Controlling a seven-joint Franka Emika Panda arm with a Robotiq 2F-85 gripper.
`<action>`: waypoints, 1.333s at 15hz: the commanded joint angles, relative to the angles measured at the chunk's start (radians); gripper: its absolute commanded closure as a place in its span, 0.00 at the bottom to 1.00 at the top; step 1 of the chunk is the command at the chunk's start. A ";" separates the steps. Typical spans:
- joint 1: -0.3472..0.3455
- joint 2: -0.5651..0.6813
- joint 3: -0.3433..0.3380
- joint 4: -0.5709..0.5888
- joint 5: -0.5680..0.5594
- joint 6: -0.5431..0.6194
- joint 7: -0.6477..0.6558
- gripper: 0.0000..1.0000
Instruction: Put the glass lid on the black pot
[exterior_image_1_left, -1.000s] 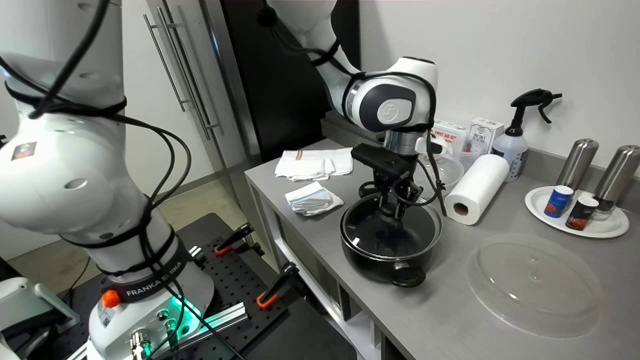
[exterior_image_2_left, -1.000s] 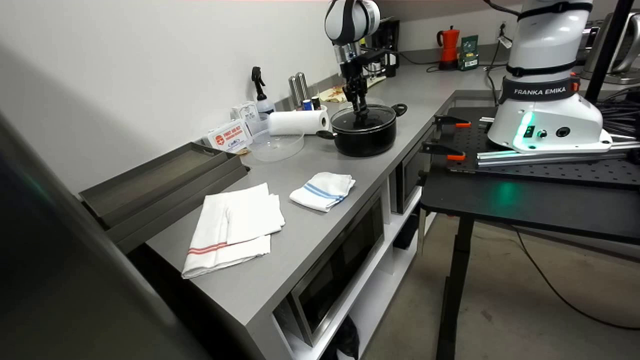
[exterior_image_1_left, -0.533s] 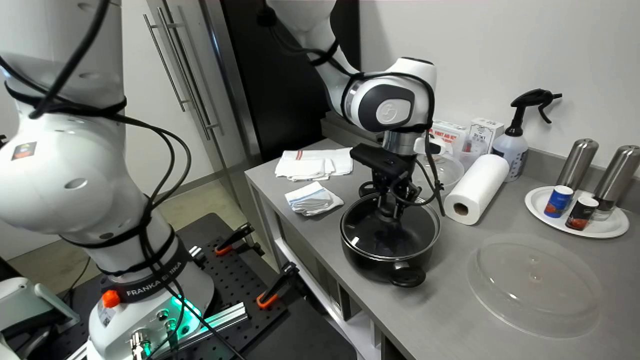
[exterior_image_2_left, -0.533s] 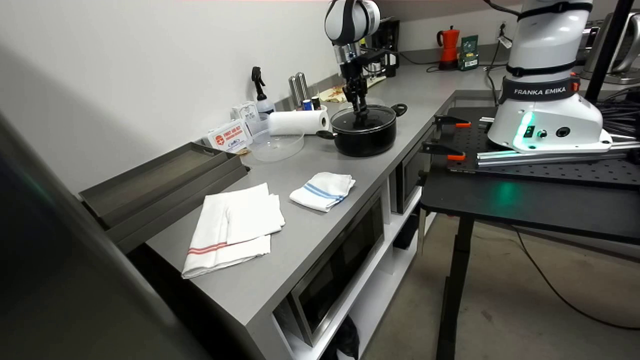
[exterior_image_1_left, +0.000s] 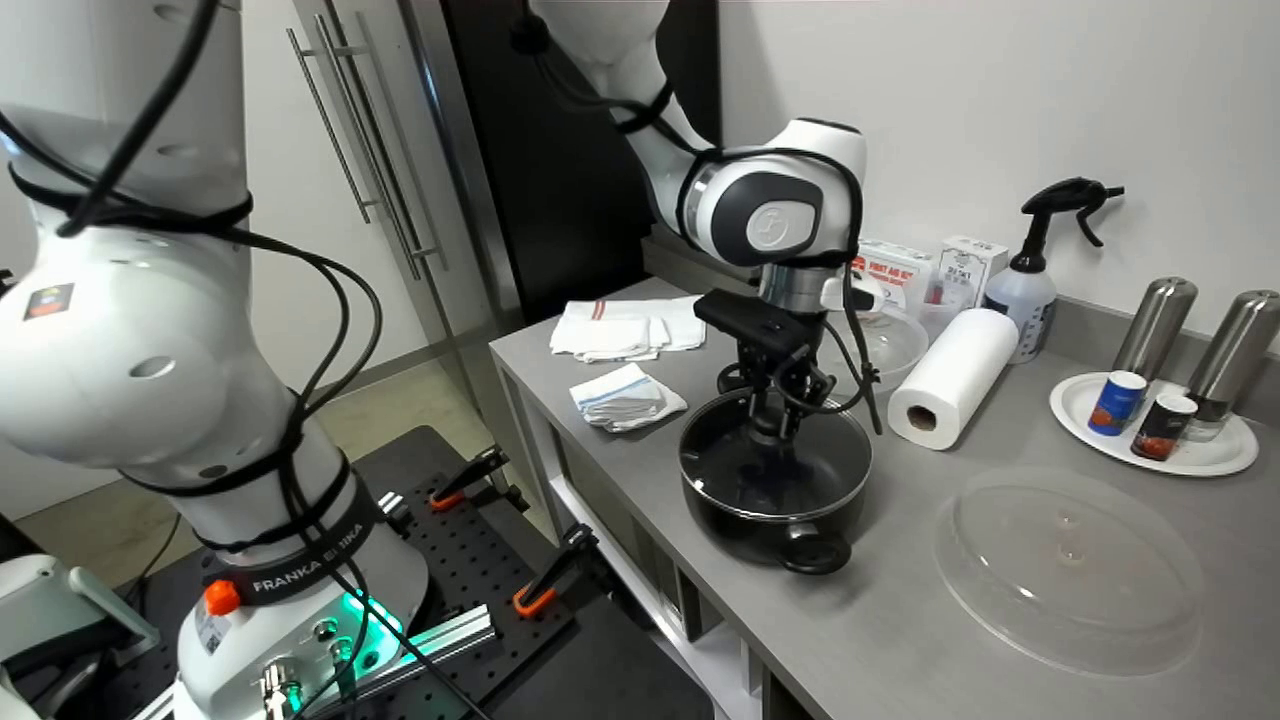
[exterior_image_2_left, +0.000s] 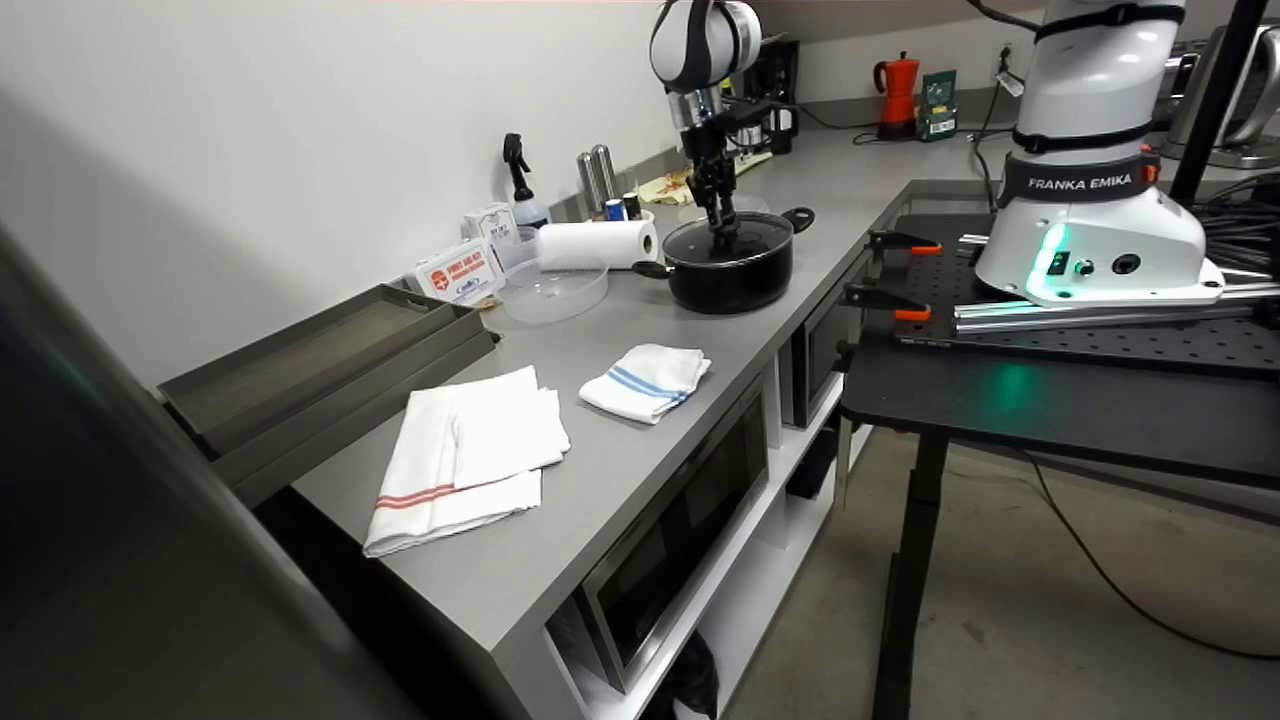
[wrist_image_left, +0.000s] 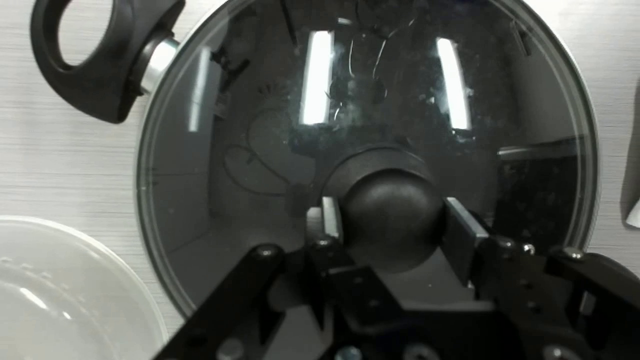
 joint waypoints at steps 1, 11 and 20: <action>0.006 -0.030 0.006 -0.024 -0.008 -0.010 -0.001 0.74; 0.006 -0.029 0.005 -0.023 -0.009 -0.013 0.000 0.24; 0.010 -0.028 0.009 -0.018 -0.009 -0.024 0.001 0.00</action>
